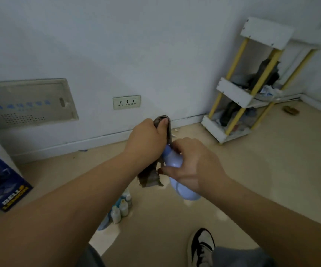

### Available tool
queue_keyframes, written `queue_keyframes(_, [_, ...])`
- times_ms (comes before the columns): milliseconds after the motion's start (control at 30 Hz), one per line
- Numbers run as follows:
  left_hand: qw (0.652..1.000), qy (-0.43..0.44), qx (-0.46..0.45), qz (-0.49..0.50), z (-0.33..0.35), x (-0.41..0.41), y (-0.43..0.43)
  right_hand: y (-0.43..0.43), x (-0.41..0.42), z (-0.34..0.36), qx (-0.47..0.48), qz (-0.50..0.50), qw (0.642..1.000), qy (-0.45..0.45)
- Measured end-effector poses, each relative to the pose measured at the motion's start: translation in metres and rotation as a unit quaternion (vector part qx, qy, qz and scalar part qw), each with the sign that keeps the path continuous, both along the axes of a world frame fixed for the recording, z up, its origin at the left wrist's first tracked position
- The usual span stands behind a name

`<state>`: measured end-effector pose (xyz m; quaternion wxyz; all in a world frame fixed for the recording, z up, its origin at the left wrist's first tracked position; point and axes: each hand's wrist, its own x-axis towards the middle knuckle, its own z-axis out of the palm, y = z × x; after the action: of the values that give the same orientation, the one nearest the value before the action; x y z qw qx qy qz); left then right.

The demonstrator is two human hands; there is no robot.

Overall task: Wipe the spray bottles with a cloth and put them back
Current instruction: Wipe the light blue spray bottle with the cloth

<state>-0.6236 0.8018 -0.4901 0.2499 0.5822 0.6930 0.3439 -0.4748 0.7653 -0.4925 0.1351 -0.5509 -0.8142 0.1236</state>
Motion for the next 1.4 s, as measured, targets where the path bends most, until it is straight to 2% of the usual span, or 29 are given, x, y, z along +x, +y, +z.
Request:
queue_keyframes(100, [0.998, -0.067, -0.006, -0.017, 0.005, 0.004, -0.008, -0.005, -0.007, 0.008, 0.065, -0.021, 0.997, -0.04])
queue_keyframes(300, [0.989, -0.148, -0.017, 0.027, 0.004, -0.011, -0.013, 0.007, -0.026, 0.032, -0.002, 0.013, 0.996, -0.09])
queue_keyframes(467, [0.95, -0.303, -0.068, 0.018, 0.004, -0.031, -0.01, 0.02, -0.014, 0.02, -0.06, 0.105, 0.992, 0.027])
queue_keyframes(500, [0.949, -0.301, -0.093, -0.006, 0.004, -0.034, -0.011, 0.021, -0.014, 0.02, -0.059, 0.12, 0.99, 0.049])
queue_keyframes(567, [0.957, -0.242, -0.15, -0.059, 0.001, -0.039, -0.012, 0.025, -0.014, 0.017, -0.074, 0.123, 0.983, 0.118])
queue_keyframes(633, [0.956, -0.21, -0.192, -0.068, -0.004, -0.047, -0.013, 0.032, -0.009, 0.014, -0.107, 0.12, 0.968, 0.194])
queue_keyframes(700, [0.945, -0.27, -0.181, -0.023, -0.005, -0.057, -0.011, 0.037, -0.002, 0.01, -0.156, 0.133, 0.945, 0.253])
queue_keyframes(767, [0.934, -0.334, -0.121, 0.044, 0.002, -0.063, -0.008, 0.041, 0.001, 0.006, -0.184, 0.141, 0.939, 0.254])
queue_keyframes(800, [0.936, -0.338, -0.079, 0.062, 0.007, -0.065, -0.008, 0.043, 0.003, 0.005, -0.189, 0.14, 0.941, 0.242])
queue_keyframes(900, [0.959, -0.28, 0.049, 0.012, 0.019, -0.065, -0.012, 0.047, 0.006, 0.004, -0.185, 0.127, 0.947, 0.23])
queue_keyframes(967, [0.971, -0.214, 0.084, -0.06, 0.024, -0.058, -0.019, 0.05, 0.009, 0.004, -0.187, 0.102, 0.936, 0.279])
queue_keyframes(1100, [0.975, -0.093, 0.117, -0.166, 0.004, -0.034, -0.011, 0.052, 0.002, 0.0, -0.229, 0.034, 0.862, 0.452])
queue_keyframes(1167, [0.975, -0.018, 0.145, -0.167, -0.005, -0.021, -0.005, 0.051, -0.001, -0.002, -0.252, 0.017, 0.836, 0.487])
queue_keyframes(1233, [0.962, 0.055, 0.199, -0.179, -0.001, -0.011, -0.006, 0.05, 0.0, -0.002, -0.264, 0.002, 0.831, 0.489])
queue_keyframes(1300, [0.937, 0.132, 0.246, -0.213, 0.002, -0.009, -0.009, 0.051, 0.004, -0.002, -0.253, -0.003, 0.841, 0.478])
queue_keyframes(1333, [0.938, 0.122, 0.24, -0.217, 0.005, -0.012, -0.008, 0.051, 0.005, -0.001, -0.251, 0.003, 0.844, 0.474])
queue_keyframes(1400, [0.976, 0.021, 0.154, -0.152, 0.005, -0.024, -0.002, 0.049, 0.007, 0.002, -0.267, 0.02, 0.849, 0.456])
